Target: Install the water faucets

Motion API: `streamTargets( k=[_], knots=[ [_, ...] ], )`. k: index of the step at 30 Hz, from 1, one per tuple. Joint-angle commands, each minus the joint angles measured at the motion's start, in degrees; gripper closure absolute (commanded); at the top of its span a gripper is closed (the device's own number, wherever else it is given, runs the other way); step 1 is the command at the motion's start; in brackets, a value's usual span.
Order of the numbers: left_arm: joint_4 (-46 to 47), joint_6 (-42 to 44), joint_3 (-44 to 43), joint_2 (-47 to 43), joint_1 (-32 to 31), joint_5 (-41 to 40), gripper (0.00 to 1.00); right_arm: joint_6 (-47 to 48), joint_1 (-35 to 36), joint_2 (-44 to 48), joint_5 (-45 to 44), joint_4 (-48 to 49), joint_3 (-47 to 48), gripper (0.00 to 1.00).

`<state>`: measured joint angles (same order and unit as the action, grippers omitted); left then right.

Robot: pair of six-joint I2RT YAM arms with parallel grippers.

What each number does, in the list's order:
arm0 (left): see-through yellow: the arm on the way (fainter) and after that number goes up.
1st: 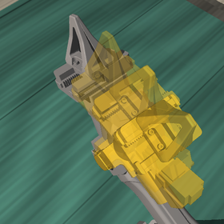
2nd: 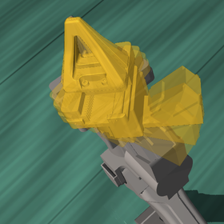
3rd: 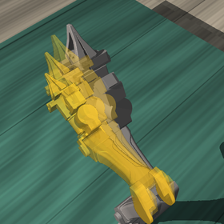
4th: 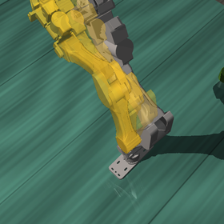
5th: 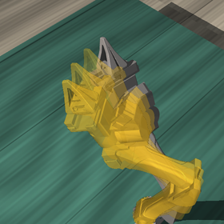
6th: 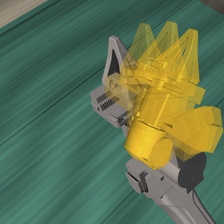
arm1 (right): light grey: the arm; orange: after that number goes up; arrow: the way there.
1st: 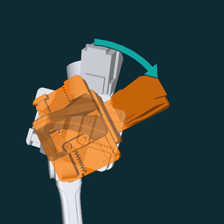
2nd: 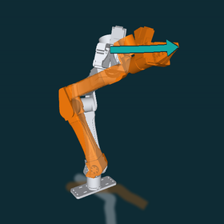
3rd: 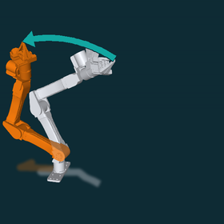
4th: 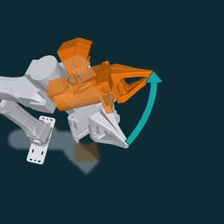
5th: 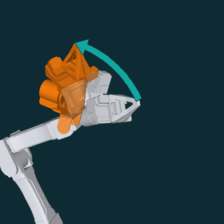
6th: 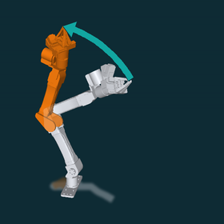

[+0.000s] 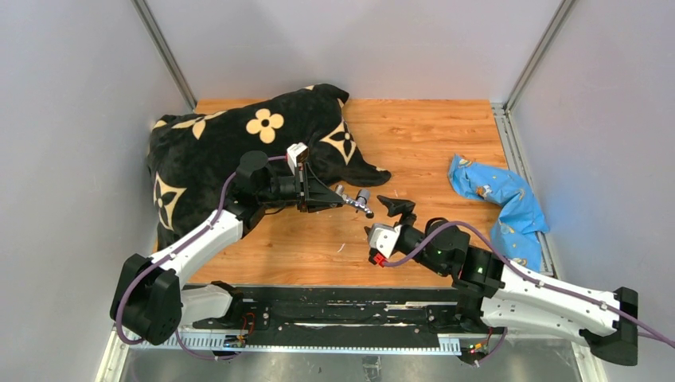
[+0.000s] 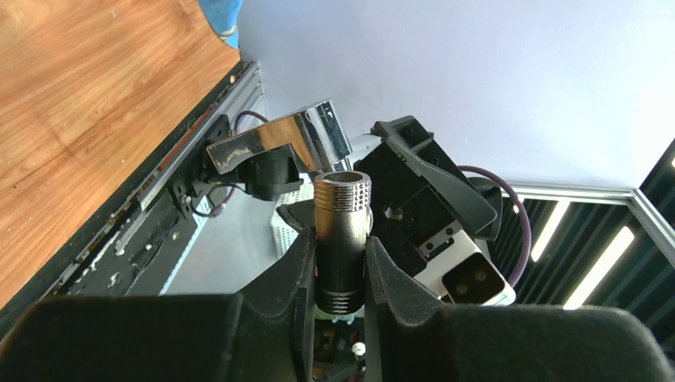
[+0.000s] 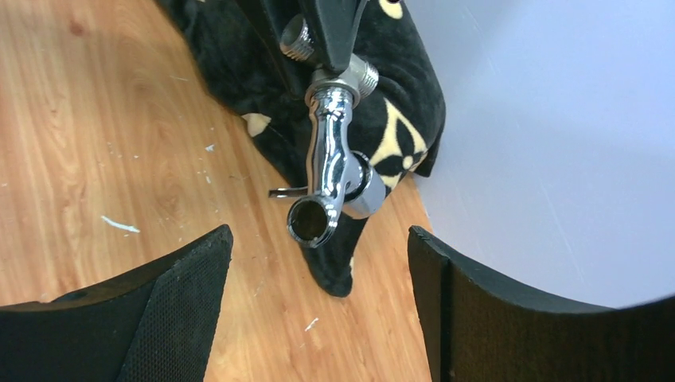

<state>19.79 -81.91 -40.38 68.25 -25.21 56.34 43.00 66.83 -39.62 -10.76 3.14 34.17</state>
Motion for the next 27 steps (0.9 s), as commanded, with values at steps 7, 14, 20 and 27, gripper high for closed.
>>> streamTargets(
  k=[7, 14, 20, 27],
  knots=[
    [1.48, -0.07, -1.12, -1.07, -0.1, 1.69, 1.0, 7.4, 0.85, -7.14, -1.55, 12.21, 0.5, 0.32],
    [1.48, 0.24, -0.25, -2.09, -0.11, 1.93, 1.0, 7.11, 0.85, -10.19, -0.12, 15.14, 1.22, 0.44],
    [1.46, 1.21, -0.32, -2.48, -0.1, 3.29, 1.0, 6.89, 0.85, -12.24, -1.18, 18.54, 0.66, 0.61],
    [1.48, 1.72, -0.5, -3.11, -0.1, 4.07, 1.0, 2.26, 0.85, -12.33, 0.01, 17.98, 1.05, 0.99]
  ],
)
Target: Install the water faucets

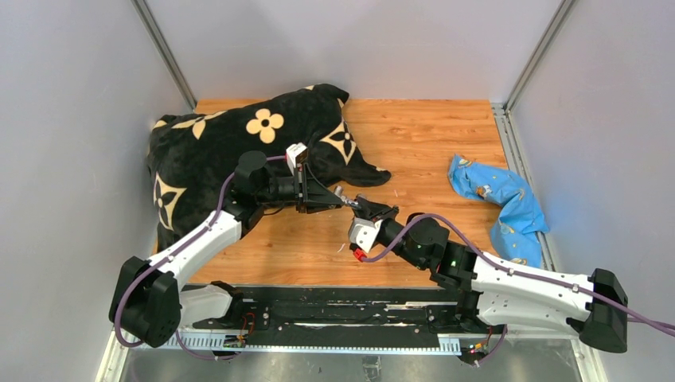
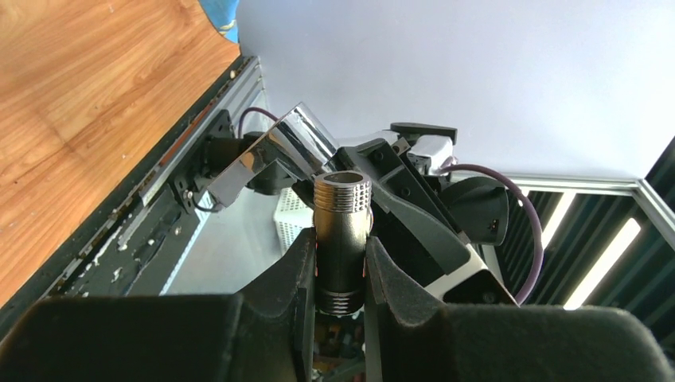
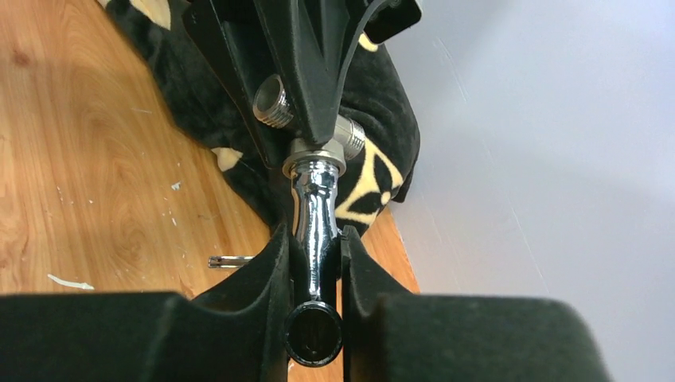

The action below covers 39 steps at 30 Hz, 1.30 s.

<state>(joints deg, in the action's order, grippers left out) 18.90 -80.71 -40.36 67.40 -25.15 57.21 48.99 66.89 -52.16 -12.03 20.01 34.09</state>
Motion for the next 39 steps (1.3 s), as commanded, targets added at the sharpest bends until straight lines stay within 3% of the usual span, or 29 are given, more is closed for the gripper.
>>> streamTargets(
  k=[1, 6, 9, 13, 16, 22, 27, 32, 35, 39],
  knots=[
    [2.37, 0.67, -0.48, -2.47, -0.18, 3.18, 1.0, -4.92, 0.78, 0.55, 1.76, 0.7, 1.11, 0.99],
    [2.29, 3.38, -0.7, -3.26, -0.24, 4.13, 1.0, -18.17, 0.43, 1.7, 1.36, -4.24, 3.74, 0.99],
    [2.55, 6.08, -1.31, -3.92, -0.26, 5.66, 1.0, -38.83, -1.68, 0.78, 0.35, -15.89, 12.04, 0.99],
    [2.32, 10.19, -2.16, -4.09, -0.26, 7.18, 1.0, -63.44, -7.87, -1.6, 13.01, -27.72, 20.16, 0.99],
    [2.25, 11.86, -2.48, -4.54, -0.42, 7.55, 1.0, -75.53, -14.02, -2.9, 25.2, -26.85, 20.21, 0.99],
    [2.2, 14.77, -1.91, -6.13, -0.69, 9.8, 1.0, -99.0, -24.6, -3.75, 46.5, -7.52, 13.12, 0.99],
    [2.2, 16.53, -1.27, -7.79, -0.76, 9.08, 1.0, -119.36, -29.27, -7.04, 55.25, 11.56, 7.61, 0.99],
    [2.2, 19.77, -0.79, -10.37, -0.83, 6.47, 1.0, -144.56, -30.55, -14.68, 57.14, 38.82, 0.53, 0.99],
    [2.15, 22.34, -0.61, -11.38, -0.86, 4.88, 1.0, -157.37, -30.51, -21.26, 53.86, 55.11, -3.17, 0.99],
    [2.26, 22.49, 0.29, -11.8, -0.78, 1.86, 1.0, -164.1, -30.67, -27.17, 51.18, 66.6, -6.13, 0.96]
  ],
)
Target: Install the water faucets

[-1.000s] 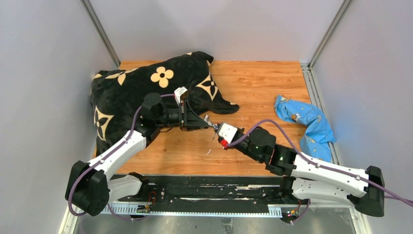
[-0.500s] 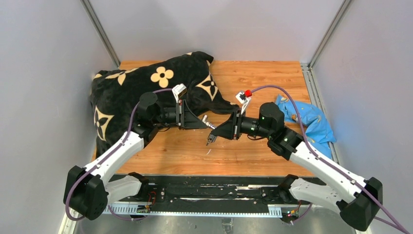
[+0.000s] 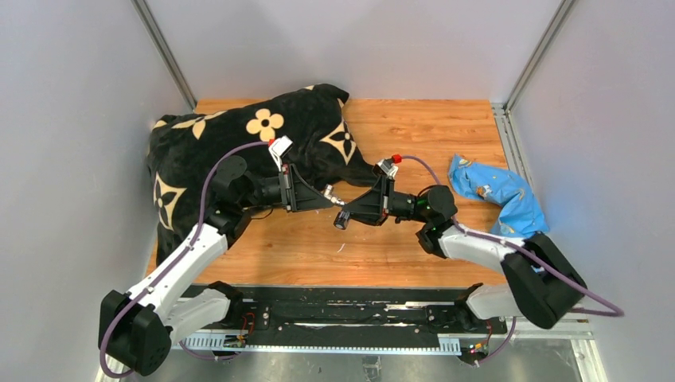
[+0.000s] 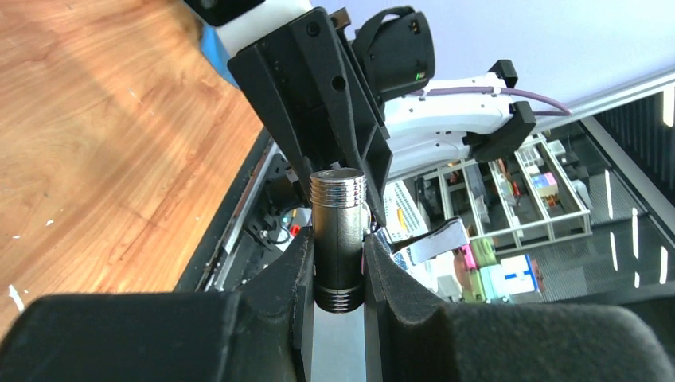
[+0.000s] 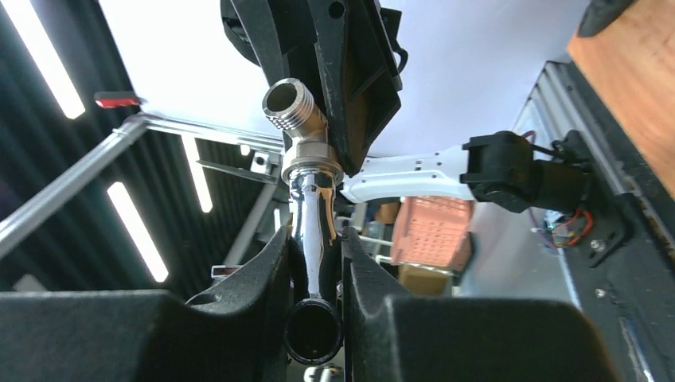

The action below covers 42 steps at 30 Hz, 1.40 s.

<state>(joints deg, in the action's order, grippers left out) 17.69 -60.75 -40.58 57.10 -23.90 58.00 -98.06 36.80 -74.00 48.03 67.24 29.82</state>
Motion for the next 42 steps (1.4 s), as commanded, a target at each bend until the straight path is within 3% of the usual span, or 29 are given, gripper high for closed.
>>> streamTargets(
  k=[1, 3, 7, 15, 19, 22, 24, 26, 28, 30, 32, 34, 39, 42],
  knots=[
    [3.41, 2.32, 0.64, -1.41, -2.1, 0.65, 1.0, -17.67, -0.58, -6.5, -8.92, 20.84, -2.36, 0.86],
    [3.4, 1.85, 0.75, -1.22, -2.06, -0.11, 1.0, -17.79, -0.59, -8.18, -8.71, 22.68, -2.93, 0.63],
    [3.49, 0.82, 1.15, -1.66, -2.03, -2.66, 1.0, -17.45, -0.66, -9.72, -9.03, 23.52, -4.3, 0.43],
    [6.98, -3.35, 3.57, -2.44, -1.95, -7.24, 1.0, -14.32, -2.54, -7.92, -8.6, 23.47, -7.22, 0.31],
    [7.0, -5.81, 4.39, -1.57, -1.99, -8.27, 1.0, -13.57, -11.0, -2.36, -5.19, 21.03, -11.43, 0.3],
    [7.07, -7.54, 5.58, -2.65, -1.98, -9.84, 1.0, -8.14, -18.39, 6.17, -1.39, 9.34, -14.85, 0.29],
    [3.36, -7.26, 5.1, -3.2, -2.01, -10.61, 1.0, 1.17, -21.78, 14.26, 1.76, -11.38, -13.91, 0.28],
    [-1.93, -6.3, 3.48, -2.51, -1.92, -10.29, 1.0, 17.82, -23.22, 22.75, 1.93, -41.18, -8.5, 0.28],
    [-4.56, -7.33, 2.49, -1.06, -1.82, -9.51, 1.0, 38.9, -23.43, 29.76, -7.94, -70.46, 0.87, 0.25],
    [-7.19, -8.93, 2.1, 0.31, -1.77, -9.28, 1.0, 58.46, -22.76, 34.0, -16.64, -85.46, 9.01, 0.25],
    [-12.09, -7.89, 1.78, 1.68, -1.1, -10.17, 1.0, 72.16, -20.22, 37.42, -21.81, -88.05, 12.72, 0.26],
    [-11.23, -9.47, 3.34, 2.66, -0.79, -10.29, 1.0, 82.07, -15.25, 40.74, -27.97, -86.31, 13.17, 0.26],
    [-9.8, -13.44, 4.29, 4.18, -0.71, -9.17, 1.0, 97.6, -3.21, 44.05, -37.44, -78.96, 9.63, 0.26],
    [-9.71, -14.26, 3.89, 4.87, -0.56, -8.79, 1.0, 106.31, 3.22, 40.58, -36.04, -79.07, 9.14, 0.31]
  ],
)
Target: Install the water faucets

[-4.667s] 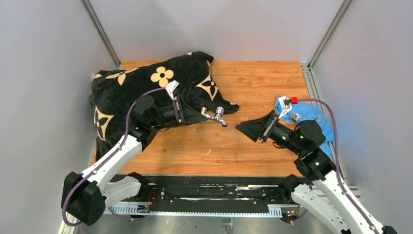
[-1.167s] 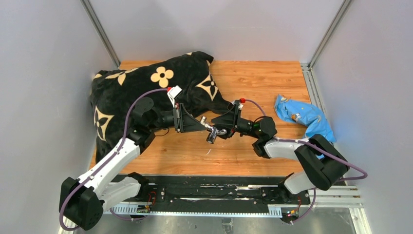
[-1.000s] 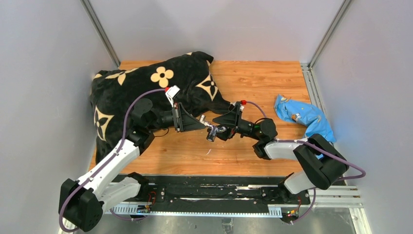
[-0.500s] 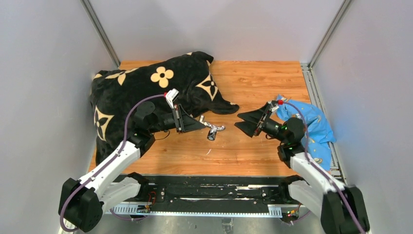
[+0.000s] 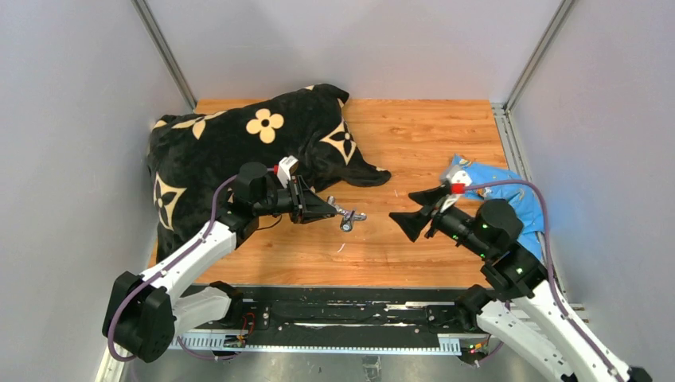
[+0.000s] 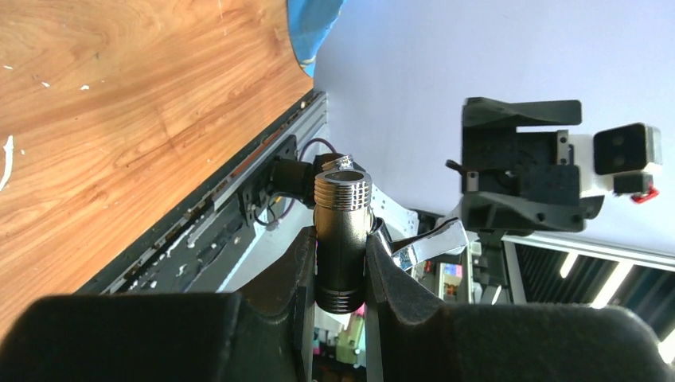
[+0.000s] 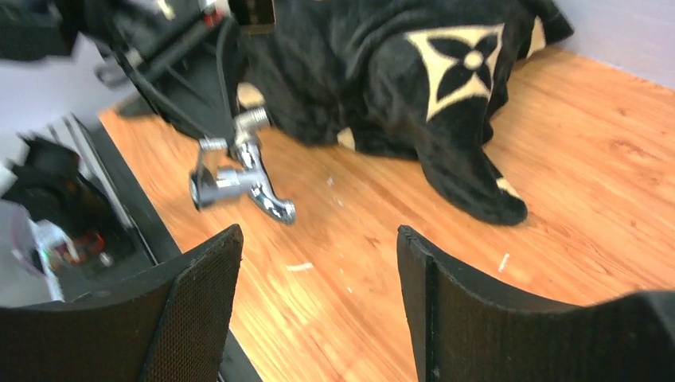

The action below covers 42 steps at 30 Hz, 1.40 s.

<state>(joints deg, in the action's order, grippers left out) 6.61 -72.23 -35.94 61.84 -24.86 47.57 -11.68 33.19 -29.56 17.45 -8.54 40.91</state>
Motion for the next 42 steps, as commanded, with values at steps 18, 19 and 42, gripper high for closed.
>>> streamTargets(
  k=[18, 19, 42],
  knots=[
    [-0.01, -4.02, -3.01, 1.72, 0.36, 5.17, 1.0, 45.69, 28.53, -15.75, -19.54, 26.45, -12.1, 0.29],
    [0.11, -4.18, -2.99, 1.58, 0.42, 5.16, 1.0, 46.37, 28.63, -16.75, -19.68, 27.78, -12.19, 0.29],
    [2.74, -3.48, -2.6, -0.37, 0.37, 5.52, 1.0, 24.02, 29.18, -23.28, -20.26, 41.47, -13.74, 0.99]
  ],
)
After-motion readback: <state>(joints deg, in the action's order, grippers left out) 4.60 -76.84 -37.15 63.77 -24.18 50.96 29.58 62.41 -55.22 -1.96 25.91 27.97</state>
